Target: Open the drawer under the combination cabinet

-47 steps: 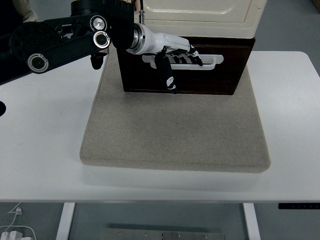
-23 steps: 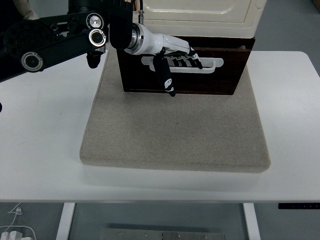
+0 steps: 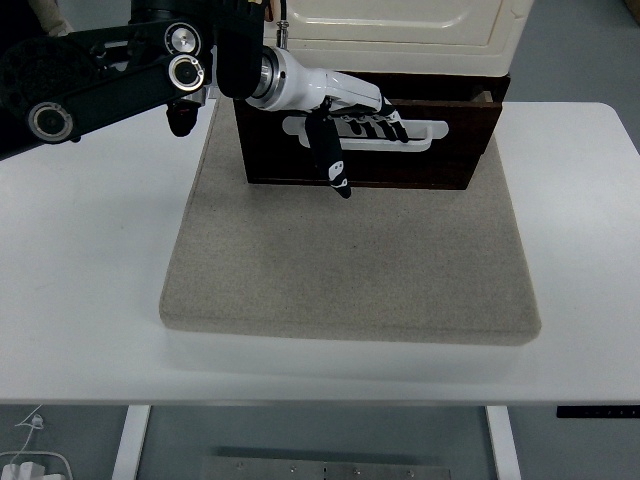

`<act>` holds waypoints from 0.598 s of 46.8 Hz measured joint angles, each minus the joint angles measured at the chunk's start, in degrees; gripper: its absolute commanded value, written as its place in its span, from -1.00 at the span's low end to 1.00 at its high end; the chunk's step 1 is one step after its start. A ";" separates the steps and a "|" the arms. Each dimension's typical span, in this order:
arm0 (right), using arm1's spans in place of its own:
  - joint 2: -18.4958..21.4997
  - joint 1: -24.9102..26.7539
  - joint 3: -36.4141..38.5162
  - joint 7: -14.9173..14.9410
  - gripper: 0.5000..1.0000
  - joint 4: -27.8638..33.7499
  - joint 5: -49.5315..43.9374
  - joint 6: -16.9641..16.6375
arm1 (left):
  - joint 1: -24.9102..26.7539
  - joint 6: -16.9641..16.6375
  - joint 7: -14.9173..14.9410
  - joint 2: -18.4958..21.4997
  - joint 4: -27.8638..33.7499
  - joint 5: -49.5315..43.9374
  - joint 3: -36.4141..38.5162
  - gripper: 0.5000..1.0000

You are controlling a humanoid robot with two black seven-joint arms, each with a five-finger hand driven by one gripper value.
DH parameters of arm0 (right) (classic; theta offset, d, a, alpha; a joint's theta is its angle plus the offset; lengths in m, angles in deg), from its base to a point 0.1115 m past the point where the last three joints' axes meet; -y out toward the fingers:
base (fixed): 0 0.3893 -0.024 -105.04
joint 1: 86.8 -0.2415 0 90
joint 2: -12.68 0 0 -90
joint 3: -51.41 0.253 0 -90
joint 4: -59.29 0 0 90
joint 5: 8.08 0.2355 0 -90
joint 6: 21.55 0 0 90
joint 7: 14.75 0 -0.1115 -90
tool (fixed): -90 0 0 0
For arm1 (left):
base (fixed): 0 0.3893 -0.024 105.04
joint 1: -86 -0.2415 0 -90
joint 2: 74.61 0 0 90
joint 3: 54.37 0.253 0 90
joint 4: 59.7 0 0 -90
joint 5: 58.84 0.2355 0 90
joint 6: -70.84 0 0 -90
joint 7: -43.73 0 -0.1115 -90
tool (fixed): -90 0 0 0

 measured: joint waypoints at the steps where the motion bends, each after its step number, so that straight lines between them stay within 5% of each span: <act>1: 0.00 0.02 0.00 0.00 0.71 0.00 0.00 0.00 | 0.00 0.04 0.00 0.05 0.11 -0.04 0.00 0.85; 28: 0.00 0.00 0.00 0.00 0.71 0.00 0.00 0.00 | 0.00 0.43 0.08 0.89 1.80 -0.54 -0.01 0.87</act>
